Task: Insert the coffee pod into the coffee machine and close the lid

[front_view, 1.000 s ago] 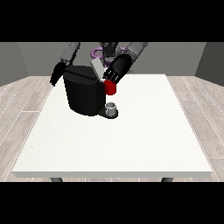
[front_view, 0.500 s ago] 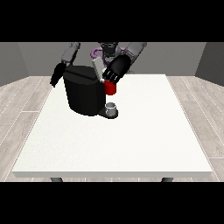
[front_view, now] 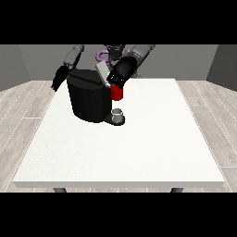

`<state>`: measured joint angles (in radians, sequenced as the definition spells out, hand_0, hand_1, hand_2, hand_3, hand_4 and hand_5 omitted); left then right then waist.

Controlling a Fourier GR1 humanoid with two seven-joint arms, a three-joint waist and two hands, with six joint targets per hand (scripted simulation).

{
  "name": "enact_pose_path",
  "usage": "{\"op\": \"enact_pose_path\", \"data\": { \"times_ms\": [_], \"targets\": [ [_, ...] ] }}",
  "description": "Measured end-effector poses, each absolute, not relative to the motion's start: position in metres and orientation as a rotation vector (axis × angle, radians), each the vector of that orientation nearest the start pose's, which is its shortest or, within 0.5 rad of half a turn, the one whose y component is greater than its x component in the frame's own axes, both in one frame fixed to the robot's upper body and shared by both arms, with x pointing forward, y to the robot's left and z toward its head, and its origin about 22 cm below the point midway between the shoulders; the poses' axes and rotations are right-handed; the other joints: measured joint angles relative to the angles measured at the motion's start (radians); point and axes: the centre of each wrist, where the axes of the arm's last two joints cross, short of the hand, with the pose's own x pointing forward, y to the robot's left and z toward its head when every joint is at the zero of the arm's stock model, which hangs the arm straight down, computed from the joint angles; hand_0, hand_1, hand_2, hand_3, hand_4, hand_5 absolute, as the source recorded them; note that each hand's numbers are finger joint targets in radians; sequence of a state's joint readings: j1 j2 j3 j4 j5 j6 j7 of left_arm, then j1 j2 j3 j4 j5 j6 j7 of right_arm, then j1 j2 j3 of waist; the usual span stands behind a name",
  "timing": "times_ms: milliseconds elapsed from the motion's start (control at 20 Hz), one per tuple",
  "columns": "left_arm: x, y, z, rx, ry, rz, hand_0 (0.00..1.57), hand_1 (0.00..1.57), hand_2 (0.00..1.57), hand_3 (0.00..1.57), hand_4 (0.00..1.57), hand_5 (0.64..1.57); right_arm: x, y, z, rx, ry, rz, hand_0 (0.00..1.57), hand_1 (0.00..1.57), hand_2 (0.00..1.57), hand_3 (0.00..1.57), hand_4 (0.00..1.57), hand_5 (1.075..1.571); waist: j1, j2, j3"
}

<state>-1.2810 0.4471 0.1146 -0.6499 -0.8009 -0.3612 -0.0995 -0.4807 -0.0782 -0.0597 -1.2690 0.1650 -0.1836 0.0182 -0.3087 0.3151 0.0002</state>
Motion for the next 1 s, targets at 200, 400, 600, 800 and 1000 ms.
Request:
{"op": "enact_pose_path", "data": {
  "times_ms": [200,400,600,800,1000],
  "targets": [
    [0.461,0.236,0.282,0.796,-1.595,-1.191,1.16,1.16,1.18,1.05,0.0,1.571,0.353,-0.209,0.064,-0.261,-1.728,0.107,0.0,0.0,0.0,0.0,0.0,1.571,0.01,0.011,0.0002],
    [0.46,0.254,0.286,0.828,-1.595,-1.18,1.11,1.11,1.14,1.02,0.0,1.571,0.35,-0.208,0.065,-0.253,-1.744,0.119,0.0,0.0,0.0,0.0,0.0,1.571,-0.01,0.025,0.0003],
    [0.461,0.258,0.281,0.818,-1.62,-1.165,1.14,1.14,1.14,0.96,0.0,1.571,0.348,-0.204,0.066,-0.25,-1.733,0.111,0.0,0.0,0.0,0.0,0.0,1.571,-0.012,0.029,0.0005],
    [0.46,0.256,0.287,0.819,-1.669,-1.144,1.23,1.23,1.2,0.95,0.0,1.571,0.349,-0.199,0.067,-0.258,-1.743,0.119,0.0,0.0,0.0,0.0,0.04,1.571,-0.015,0.041,0.0006],
    [0.46,0.26,0.289,0.833,-1.698,-1.133,1.22,1.22,1.2,0.98,0.0,1.571,0.348,-0.198,0.068,-0.249,-1.745,0.121,0.0,0.0,0.0,0.0,0.0,1.571,-0.021,0.047,0.0007]
  ]
}}
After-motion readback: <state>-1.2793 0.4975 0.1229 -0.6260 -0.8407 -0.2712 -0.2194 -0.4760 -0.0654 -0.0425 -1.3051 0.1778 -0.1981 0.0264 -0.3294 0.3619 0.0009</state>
